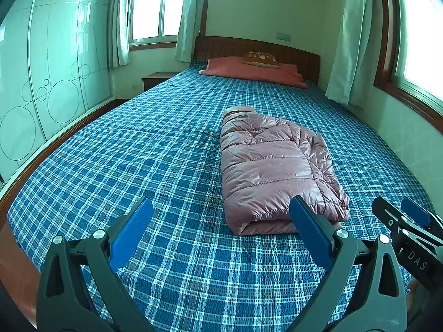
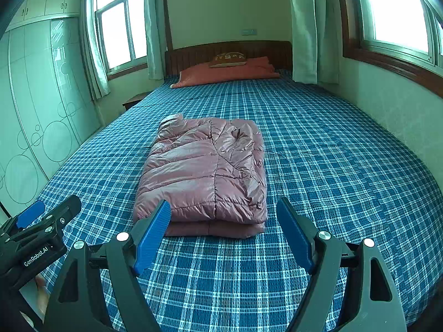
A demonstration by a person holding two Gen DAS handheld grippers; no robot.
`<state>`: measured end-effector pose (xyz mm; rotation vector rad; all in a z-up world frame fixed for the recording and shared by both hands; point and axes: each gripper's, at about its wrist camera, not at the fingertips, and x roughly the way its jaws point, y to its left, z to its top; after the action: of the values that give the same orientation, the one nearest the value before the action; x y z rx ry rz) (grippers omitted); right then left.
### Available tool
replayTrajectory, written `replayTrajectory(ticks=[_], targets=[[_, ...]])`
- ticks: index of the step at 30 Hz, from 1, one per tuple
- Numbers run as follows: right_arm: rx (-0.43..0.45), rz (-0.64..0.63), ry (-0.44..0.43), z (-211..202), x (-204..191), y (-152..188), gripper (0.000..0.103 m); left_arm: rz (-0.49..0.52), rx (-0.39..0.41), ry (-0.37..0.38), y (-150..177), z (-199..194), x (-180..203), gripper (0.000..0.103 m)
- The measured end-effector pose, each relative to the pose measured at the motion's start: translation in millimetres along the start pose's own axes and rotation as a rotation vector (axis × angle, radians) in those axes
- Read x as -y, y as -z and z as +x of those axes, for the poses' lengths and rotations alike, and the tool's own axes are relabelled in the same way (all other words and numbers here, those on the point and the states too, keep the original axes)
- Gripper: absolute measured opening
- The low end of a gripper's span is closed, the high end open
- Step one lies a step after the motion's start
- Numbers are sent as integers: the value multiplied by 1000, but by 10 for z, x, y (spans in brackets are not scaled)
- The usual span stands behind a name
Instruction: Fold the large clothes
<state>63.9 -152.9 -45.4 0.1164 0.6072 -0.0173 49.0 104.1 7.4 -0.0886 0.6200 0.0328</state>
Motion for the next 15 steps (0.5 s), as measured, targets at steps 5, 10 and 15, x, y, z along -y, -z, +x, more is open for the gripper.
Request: replayTrajectory(ticks=[5,10,15], targets=[[-5,-1,-3,26,14,20,77,-2,-3,4,-11,25,-10,99],[-4,-1,-3,22,8,22,77,9,-1,-11,-6,22,2,99],[-8,-2,-4,45,14,33,77,21,4,-9,-2,17,5,99]])
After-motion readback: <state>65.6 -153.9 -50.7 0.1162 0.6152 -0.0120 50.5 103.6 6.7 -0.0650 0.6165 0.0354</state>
